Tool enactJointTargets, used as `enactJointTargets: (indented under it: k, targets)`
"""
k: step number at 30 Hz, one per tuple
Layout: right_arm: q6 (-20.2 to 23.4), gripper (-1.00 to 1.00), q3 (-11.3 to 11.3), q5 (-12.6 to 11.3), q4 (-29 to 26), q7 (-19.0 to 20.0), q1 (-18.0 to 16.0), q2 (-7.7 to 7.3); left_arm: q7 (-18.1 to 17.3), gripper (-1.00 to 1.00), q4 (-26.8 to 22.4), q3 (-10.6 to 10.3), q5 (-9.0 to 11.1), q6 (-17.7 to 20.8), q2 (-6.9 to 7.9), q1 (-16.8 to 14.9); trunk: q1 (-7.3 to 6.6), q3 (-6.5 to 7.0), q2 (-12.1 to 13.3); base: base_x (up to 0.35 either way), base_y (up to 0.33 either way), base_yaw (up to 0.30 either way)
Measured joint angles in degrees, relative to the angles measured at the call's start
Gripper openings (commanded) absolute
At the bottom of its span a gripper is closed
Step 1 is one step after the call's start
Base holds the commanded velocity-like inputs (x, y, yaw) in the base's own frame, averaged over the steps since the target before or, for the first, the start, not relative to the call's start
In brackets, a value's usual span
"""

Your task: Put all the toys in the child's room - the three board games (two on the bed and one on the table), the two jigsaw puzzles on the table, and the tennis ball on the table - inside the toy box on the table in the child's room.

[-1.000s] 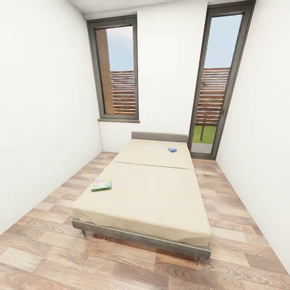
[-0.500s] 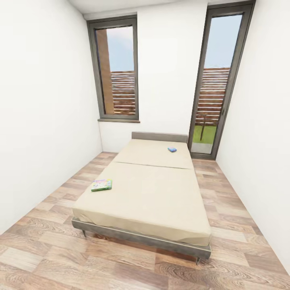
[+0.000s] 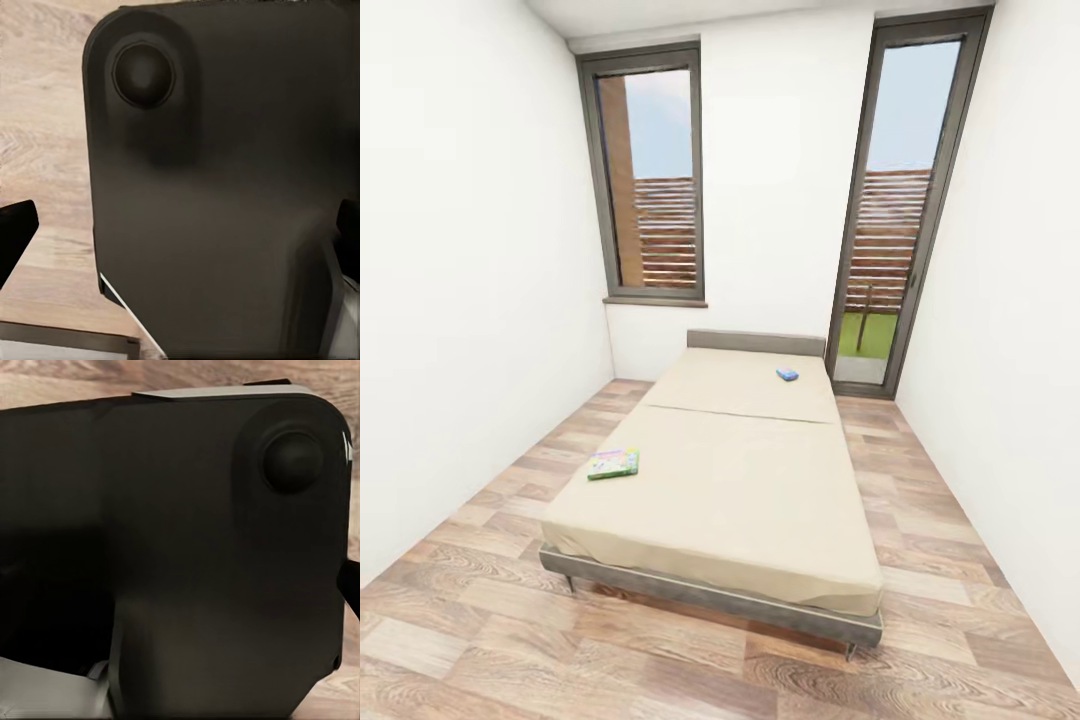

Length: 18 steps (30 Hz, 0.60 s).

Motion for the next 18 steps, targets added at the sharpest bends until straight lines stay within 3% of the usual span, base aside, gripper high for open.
enactJointTargets:
  k: [18]
  targets:
    - [0.0,1.0,-0.1,0.0,0.0,0.0,0.0,-0.08,0.0,1.0,0.0,0.1,0.0,0.0,-0.08,0.0,-3.96,3.23,7.2,0.0,0.0,0.0]
